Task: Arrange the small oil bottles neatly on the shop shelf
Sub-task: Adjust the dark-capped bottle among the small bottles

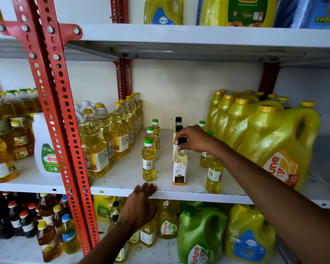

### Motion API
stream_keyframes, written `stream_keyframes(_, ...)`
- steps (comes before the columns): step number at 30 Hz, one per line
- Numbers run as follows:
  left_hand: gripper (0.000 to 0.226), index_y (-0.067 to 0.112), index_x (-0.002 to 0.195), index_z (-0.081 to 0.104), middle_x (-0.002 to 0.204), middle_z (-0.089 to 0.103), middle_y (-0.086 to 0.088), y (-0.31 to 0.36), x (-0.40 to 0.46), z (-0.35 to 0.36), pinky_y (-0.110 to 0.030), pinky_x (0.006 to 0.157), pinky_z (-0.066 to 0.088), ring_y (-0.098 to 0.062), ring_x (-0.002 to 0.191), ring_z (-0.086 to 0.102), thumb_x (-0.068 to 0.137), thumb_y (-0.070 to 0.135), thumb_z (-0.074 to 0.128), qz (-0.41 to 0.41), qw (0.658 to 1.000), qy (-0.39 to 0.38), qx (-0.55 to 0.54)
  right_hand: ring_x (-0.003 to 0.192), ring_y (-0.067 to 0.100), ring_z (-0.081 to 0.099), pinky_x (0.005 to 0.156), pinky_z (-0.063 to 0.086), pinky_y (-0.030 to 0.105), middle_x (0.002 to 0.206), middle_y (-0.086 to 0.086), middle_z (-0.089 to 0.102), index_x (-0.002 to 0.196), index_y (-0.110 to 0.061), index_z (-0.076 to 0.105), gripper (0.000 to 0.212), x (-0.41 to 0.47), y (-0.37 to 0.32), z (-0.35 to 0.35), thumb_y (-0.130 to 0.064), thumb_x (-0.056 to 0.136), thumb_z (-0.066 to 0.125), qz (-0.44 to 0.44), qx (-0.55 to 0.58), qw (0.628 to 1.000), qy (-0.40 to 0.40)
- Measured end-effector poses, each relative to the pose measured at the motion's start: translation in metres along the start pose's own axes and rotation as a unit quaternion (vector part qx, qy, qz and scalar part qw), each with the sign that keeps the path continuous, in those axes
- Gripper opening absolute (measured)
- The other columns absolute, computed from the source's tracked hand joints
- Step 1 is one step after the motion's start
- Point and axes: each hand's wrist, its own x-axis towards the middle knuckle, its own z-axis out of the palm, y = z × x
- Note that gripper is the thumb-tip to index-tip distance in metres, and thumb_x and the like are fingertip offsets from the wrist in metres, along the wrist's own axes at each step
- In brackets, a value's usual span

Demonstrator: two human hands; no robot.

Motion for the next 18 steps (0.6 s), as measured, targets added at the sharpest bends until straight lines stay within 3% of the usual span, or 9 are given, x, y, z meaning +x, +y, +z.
stream_keyframes(2, 0.06, 0.018, 0.14, 0.043, 0.149, 0.042, -0.002, 0.001, -0.001, -0.001, -0.028, 0.113, 0.011, -0.018, 0.143, 0.028, 0.083, 0.026, 0.062, 0.001, 1.0, -0.002, -0.004, 0.062, 0.001, 0.053, 0.06, 0.041, 0.014, 0.103, 0.013, 0.071, 0.107, -0.009, 0.071, 0.038, -0.001, -0.001, -0.001, -0.018, 0.072, 0.081, 0.003, 0.013, 1.0, -0.007)
stream_keyframes(5, 0.059, 0.018, 0.14, 0.043, 0.15, 0.042, -0.002, 0.001, -0.001, -0.004, -0.028, 0.113, 0.012, -0.019, 0.143, 0.027, 0.084, 0.026, 0.062, 0.0, 1.0, -0.003, -0.003, 0.068, 0.007, 0.057, 0.067, 0.045, 0.021, 0.103, 0.013, 0.071, 0.105, -0.01, 0.072, 0.037, -0.001, -0.004, -0.001, -0.017, 0.07, 0.082, 0.001, 0.01, 1.0, -0.01)
stream_keyframes(12, 0.061, 0.019, 0.14, 0.043, 0.149, 0.043, -0.001, -0.003, 0.0, -0.001, -0.032, 0.117, 0.014, -0.017, 0.143, 0.028, 0.083, 0.03, 0.062, 0.0, 1.0, -0.01, -0.004, 0.059, -0.001, 0.052, 0.069, 0.047, 0.024, 0.101, 0.015, 0.073, 0.106, -0.009, 0.071, 0.036, -0.009, -0.008, -0.002, -0.019, 0.072, 0.081, 0.0, 0.013, 1.0, -0.01)
stream_keyframes(18, 0.061, 0.019, 0.14, 0.043, 0.149, 0.043, -0.001, -0.002, -0.001, 0.001, -0.03, 0.115, 0.012, -0.017, 0.142, 0.029, 0.084, 0.032, 0.065, 0.0, 1.0, -0.006, -0.001, 0.064, 0.007, 0.054, 0.069, 0.047, 0.024, 0.104, 0.016, 0.072, 0.107, -0.009, 0.071, 0.038, -0.014, -0.011, -0.002, -0.018, 0.072, 0.081, 0.006, 0.005, 1.0, -0.01)
